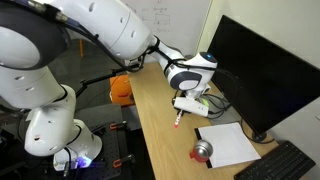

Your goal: Remove the marker from the cup and put it on the table

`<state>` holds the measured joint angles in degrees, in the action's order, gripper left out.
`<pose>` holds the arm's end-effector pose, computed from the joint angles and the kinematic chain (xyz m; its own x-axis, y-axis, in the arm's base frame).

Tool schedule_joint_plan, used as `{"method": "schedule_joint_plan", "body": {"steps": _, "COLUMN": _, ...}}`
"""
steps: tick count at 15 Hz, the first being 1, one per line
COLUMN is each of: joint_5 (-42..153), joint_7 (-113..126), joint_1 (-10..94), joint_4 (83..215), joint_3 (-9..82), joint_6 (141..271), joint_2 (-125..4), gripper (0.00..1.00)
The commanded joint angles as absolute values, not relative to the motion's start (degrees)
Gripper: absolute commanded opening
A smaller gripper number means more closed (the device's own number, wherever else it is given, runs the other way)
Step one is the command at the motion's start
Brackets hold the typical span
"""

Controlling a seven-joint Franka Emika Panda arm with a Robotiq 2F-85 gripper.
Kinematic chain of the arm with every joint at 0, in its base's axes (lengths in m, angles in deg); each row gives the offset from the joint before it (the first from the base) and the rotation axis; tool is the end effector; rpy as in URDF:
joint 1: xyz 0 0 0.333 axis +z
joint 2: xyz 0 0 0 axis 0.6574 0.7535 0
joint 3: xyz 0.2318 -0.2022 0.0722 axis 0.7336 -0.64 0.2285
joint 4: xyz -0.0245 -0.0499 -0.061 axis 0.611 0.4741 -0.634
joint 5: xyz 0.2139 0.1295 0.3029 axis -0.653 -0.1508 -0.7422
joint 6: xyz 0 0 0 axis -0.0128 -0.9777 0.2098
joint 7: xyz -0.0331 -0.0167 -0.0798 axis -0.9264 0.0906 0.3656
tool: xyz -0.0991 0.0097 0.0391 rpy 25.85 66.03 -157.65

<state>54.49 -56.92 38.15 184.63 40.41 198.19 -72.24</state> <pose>0.5213 -0.0298 0.3263 0.5430 0.8367 -0.0714 0.8334 -0.5473 -0.0761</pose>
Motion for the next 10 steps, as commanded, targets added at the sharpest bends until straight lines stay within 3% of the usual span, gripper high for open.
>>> {"method": "schedule_joint_plan", "body": {"steps": 1, "joint_5": 61.1, "joint_7": -53.7, "joint_1": 41.3, "joint_4": 184.4, "joint_3": 42.7, "joint_6": 197.3, "joint_2": -68.1, "gripper": 0.05}}
{"method": "schedule_joint_plan", "body": {"steps": 10, "joint_5": 73.6, "joint_7": -41.2, "joint_1": 47.0, "joint_4": 181.0, "joint_3": 47.6, "joint_6": 197.9, "joint_2": -59.9, "gripper": 0.05}}
